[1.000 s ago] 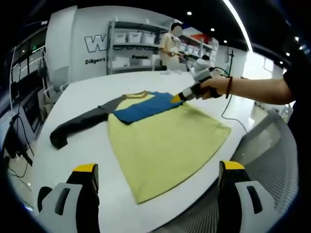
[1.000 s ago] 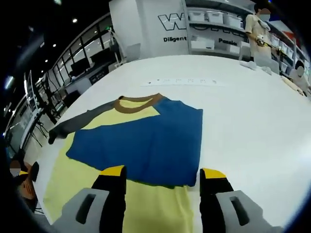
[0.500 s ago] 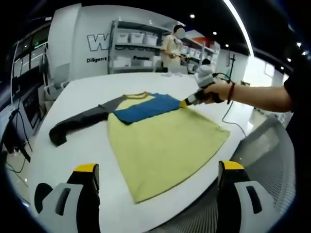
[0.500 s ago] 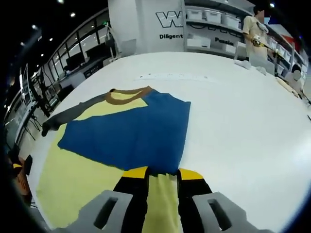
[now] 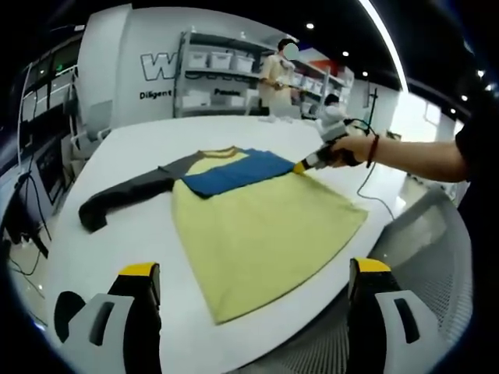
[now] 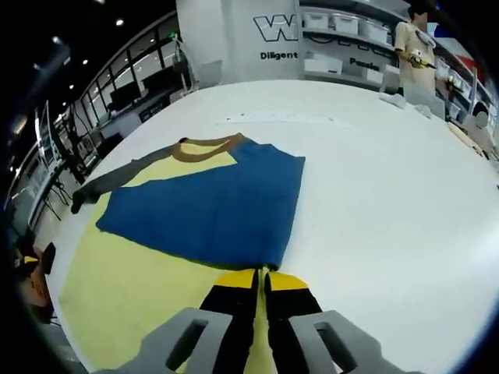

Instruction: Fold the garment on the visible template until the final outline fits inside the template.

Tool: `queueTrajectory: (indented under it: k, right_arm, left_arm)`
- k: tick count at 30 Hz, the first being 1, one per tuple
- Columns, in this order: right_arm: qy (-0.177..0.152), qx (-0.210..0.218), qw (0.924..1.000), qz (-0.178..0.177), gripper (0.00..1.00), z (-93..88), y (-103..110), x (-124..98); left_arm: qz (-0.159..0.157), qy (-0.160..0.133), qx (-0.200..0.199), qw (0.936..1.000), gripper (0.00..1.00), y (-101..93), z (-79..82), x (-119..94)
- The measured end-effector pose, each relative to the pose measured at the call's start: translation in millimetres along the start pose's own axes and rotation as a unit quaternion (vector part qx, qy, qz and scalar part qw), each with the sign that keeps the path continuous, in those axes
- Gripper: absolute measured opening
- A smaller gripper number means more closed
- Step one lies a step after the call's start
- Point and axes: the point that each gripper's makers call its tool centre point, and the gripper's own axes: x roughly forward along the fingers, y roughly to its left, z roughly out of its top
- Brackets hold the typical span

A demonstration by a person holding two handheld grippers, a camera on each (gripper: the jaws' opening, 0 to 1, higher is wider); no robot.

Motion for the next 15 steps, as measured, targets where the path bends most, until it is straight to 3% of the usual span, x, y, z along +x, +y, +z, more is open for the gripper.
queueTrajectory:
  k: [15]
  right_arm:
    - [0.012,-0.006,0.9999,-0.007,0.0,-0.4,-23.8,0.2]
  left_arm:
    - [0.006,0.0,-0.002,1.0,0.97,0.3,-1.3,-2.6]
